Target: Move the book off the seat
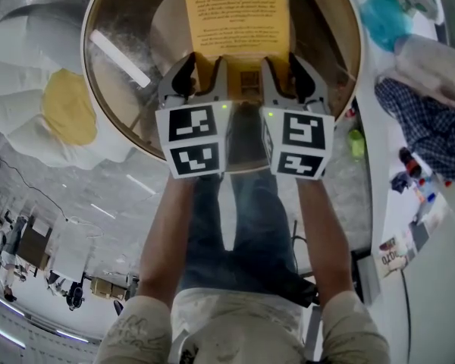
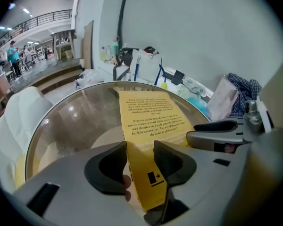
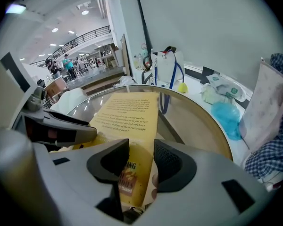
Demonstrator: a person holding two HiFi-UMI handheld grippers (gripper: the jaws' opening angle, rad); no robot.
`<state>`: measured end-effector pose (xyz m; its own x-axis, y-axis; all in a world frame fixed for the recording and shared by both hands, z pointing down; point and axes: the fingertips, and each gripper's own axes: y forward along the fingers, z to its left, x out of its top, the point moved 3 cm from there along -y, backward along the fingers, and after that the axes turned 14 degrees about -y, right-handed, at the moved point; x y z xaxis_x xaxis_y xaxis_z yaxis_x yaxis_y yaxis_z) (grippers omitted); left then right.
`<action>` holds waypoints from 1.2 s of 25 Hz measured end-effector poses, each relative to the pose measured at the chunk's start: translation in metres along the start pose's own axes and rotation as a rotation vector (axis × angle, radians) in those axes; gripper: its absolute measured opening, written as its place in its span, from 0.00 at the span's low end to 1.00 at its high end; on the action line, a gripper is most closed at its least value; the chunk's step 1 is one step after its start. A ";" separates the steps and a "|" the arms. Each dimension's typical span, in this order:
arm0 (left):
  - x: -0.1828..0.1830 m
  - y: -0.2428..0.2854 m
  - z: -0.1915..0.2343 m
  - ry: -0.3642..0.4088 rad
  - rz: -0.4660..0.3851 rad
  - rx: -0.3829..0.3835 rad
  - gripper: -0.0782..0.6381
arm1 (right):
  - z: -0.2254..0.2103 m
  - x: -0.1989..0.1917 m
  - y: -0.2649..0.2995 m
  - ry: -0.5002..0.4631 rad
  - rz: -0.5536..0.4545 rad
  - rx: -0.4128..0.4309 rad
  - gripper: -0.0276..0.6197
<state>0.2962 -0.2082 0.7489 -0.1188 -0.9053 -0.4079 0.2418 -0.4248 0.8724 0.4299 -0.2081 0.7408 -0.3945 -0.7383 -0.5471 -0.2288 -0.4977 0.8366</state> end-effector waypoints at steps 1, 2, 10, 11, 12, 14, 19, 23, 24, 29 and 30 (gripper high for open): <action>0.000 0.000 0.000 0.001 -0.006 0.000 0.35 | 0.000 0.000 0.000 0.002 0.000 -0.001 0.31; 0.000 0.000 0.000 0.003 -0.012 0.001 0.35 | 0.000 -0.001 0.000 0.007 0.001 0.001 0.31; -0.001 -0.003 0.003 -0.042 -0.032 -0.015 0.35 | -0.004 0.001 -0.002 0.018 -0.002 0.012 0.31; 0.000 -0.005 0.004 -0.038 -0.040 -0.007 0.35 | -0.004 0.004 -0.006 0.017 -0.016 -0.002 0.31; 0.001 -0.008 0.005 -0.027 -0.050 0.003 0.35 | -0.005 0.008 -0.009 0.017 -0.032 -0.015 0.31; 0.007 -0.013 0.006 -0.010 -0.072 0.017 0.35 | -0.007 0.017 -0.015 0.016 -0.057 -0.028 0.31; 0.035 -0.047 0.001 -0.018 -0.163 0.000 0.35 | -0.009 0.046 -0.039 0.005 -0.108 -0.047 0.31; 0.078 -0.102 -0.006 0.018 -0.283 -0.010 0.35 | -0.011 0.093 -0.083 -0.003 -0.199 -0.083 0.31; 0.090 -0.119 -0.009 0.026 -0.310 -0.013 0.35 | -0.011 0.107 -0.097 -0.009 -0.222 -0.093 0.31; 0.147 -0.211 -0.019 0.037 -0.460 -0.028 0.35 | -0.007 0.179 -0.175 -0.029 -0.367 -0.157 0.31; 0.159 -0.229 -0.020 0.040 -0.494 -0.029 0.35 | -0.006 0.193 -0.190 -0.034 -0.399 -0.171 0.31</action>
<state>0.2417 -0.2549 0.4791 -0.1887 -0.5951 -0.7812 0.1924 -0.8025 0.5648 0.4022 -0.2590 0.4764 -0.3347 -0.4589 -0.8231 -0.2197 -0.8114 0.5417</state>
